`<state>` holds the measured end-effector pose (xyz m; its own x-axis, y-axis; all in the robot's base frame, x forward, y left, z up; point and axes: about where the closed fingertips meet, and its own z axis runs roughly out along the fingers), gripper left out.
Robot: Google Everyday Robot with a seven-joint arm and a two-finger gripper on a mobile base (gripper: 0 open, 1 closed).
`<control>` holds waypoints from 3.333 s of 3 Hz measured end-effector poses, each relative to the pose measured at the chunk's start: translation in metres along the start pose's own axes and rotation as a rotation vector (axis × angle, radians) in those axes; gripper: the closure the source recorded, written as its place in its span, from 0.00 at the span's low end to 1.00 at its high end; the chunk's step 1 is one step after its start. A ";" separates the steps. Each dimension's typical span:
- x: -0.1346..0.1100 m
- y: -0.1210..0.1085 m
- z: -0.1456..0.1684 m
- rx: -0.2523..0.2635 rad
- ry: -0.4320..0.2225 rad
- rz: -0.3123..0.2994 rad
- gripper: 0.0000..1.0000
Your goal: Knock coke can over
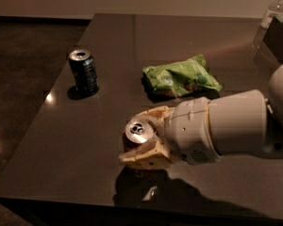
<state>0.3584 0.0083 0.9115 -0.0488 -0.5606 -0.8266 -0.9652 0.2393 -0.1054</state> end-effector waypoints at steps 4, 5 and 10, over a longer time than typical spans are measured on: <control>0.025 -0.041 -0.066 -0.043 0.611 -0.020 1.00; 0.053 -0.051 -0.062 -0.081 0.723 -0.013 1.00; 0.093 -0.055 -0.039 -0.133 0.945 -0.033 0.00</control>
Offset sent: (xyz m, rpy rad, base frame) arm 0.0212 -0.0985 0.0390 -0.6387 0.1040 -0.1021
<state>0.3967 -0.0876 0.8622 -0.1519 -0.9879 -0.0297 -0.9883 0.1523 -0.0086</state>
